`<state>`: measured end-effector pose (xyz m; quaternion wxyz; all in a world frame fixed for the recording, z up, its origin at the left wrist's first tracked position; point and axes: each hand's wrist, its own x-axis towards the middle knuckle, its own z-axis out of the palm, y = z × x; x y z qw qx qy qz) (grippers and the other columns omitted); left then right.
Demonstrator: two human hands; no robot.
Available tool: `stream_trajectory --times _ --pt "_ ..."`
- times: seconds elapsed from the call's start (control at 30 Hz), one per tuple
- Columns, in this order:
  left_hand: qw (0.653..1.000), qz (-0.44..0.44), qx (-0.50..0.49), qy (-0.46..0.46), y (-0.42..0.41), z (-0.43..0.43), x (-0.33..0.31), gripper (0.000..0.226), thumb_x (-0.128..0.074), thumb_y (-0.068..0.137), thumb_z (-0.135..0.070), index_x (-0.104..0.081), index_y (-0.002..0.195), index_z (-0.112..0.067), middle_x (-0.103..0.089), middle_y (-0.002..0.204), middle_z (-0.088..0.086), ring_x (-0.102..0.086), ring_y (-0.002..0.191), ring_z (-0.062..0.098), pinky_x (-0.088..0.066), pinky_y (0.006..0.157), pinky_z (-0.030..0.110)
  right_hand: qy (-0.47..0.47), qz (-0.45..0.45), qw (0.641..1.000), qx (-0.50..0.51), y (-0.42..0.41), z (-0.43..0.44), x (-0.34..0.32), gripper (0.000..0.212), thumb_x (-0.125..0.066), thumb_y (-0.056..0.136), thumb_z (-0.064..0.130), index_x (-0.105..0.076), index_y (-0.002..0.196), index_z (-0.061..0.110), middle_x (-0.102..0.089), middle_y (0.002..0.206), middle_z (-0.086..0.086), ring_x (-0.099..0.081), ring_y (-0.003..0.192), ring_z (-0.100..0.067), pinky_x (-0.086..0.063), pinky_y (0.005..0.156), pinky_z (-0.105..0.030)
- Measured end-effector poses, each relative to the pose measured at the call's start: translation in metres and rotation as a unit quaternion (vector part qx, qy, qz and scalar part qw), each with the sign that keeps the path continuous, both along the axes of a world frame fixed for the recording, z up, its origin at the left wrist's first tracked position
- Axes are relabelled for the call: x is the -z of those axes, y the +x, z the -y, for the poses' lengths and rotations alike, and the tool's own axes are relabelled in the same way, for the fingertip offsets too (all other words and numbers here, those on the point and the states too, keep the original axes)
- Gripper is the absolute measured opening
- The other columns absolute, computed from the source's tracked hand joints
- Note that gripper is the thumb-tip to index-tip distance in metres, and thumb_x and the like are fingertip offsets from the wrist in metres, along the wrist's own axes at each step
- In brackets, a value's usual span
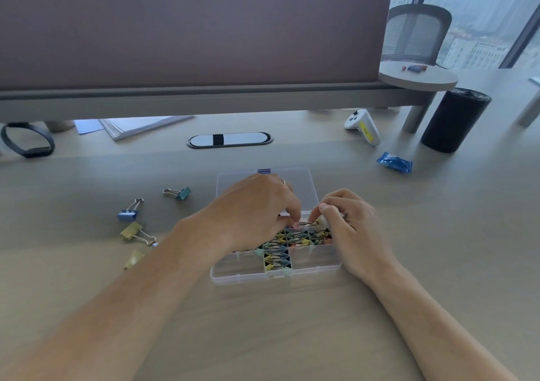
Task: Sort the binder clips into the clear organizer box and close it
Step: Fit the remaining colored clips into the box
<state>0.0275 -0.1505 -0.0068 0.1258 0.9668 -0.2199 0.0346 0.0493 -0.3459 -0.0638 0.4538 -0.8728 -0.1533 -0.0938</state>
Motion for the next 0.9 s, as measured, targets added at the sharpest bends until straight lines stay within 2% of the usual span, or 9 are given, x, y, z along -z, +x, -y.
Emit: stream_trajectory --times 0.1,0.2,0.47,0.63,0.73,0.83,0.9 --pt "1.0 0.004 0.0 -0.002 0.0006 0.0011 0.0009 0.014 -0.068 0.097 -0.033 -0.079 0.106 -0.033 -0.069 0.109 -0.014 -0.056 0.101 0.004 -0.038 0.083 0.021 0.005 0.006 1.0 0.0 -0.0003 0.0002 -0.0007 0.036 -0.046 0.093 0.035 -0.075 0.073 0.027 -0.063 0.094 0.015 -0.059 0.093 -0.001 -0.042 0.076 -0.02" --pt "1.0 0.008 0.002 -0.003 0.0003 0.0011 0.0012 0.015 -0.068 0.097 -0.032 -0.079 0.108 -0.033 -0.07 0.11 -0.013 -0.054 0.098 0.003 -0.038 0.083 0.021 0.0 0.002 1.0 -0.003 0.0002 0.0015 0.0001 0.034 -0.053 0.1 0.025 -0.075 0.075 0.027 -0.063 0.096 0.016 -0.059 0.093 -0.001 -0.042 0.076 -0.02" --pt "1.0 0.008 -0.002 -0.003 -0.0011 0.0007 -0.0001 0.017 -0.066 0.098 -0.035 -0.077 0.111 -0.032 -0.07 0.112 -0.012 -0.058 0.102 0.005 -0.041 0.085 0.021 0.01 0.003 1.0 -0.002 -0.0006 0.0012 -0.0006 0.035 -0.045 0.091 0.037 -0.075 0.074 0.03 -0.064 0.096 0.016 -0.06 0.092 -0.001 -0.043 0.076 -0.02" --pt "1.0 0.01 -0.009 -0.006 -0.0019 -0.0011 -0.0022 0.016 -0.064 0.099 -0.036 -0.075 0.11 -0.034 -0.068 0.112 -0.015 -0.057 0.104 0.005 -0.036 0.082 0.021 0.006 0.004 1.0 -0.005 0.0004 0.0017 0.0012 0.034 -0.049 0.096 0.031 -0.075 0.074 0.03 -0.064 0.096 0.016 -0.06 0.091 -0.001 -0.043 0.074 -0.019" --pt "1.0 0.007 -0.01 -0.008 -0.0025 -0.0038 -0.0024 0.015 -0.065 0.098 -0.038 -0.075 0.109 -0.034 -0.068 0.111 -0.016 -0.057 0.102 0.004 -0.041 0.085 0.023 0.006 0.003 1.0 -0.003 0.0006 0.0011 0.0007 0.035 -0.046 0.094 0.035 -0.075 0.073 0.029 -0.064 0.095 0.016 -0.06 0.091 -0.001 -0.042 0.073 -0.016" --pt "1.0 0.0 -0.011 -0.01 -0.0021 -0.0042 -0.0016 0.015 -0.067 0.097 -0.037 -0.076 0.109 -0.034 -0.069 0.111 -0.015 -0.059 0.101 0.006 -0.046 0.088 0.026 0.003 0.001 1.0 -0.007 -0.0001 0.0016 0.0001 0.035 -0.054 0.101 0.022 -0.075 0.074 0.028 -0.064 0.095 0.016 -0.059 0.09 -0.001 -0.04 0.072 -0.013" --pt "1.0 0.001 -0.01 -0.01 -0.0015 -0.0032 -0.0005 0.014 -0.067 0.097 -0.036 -0.076 0.108 -0.034 -0.069 0.111 -0.014 -0.059 0.101 0.006 -0.047 0.088 0.026 0.004 0.003 1.0 -0.01 -0.0008 0.0012 -0.0009 0.034 -0.054 0.1 0.026 -0.074 0.073 0.028 -0.064 0.095 0.015 -0.06 0.091 -0.002 -0.04 0.072 -0.015"
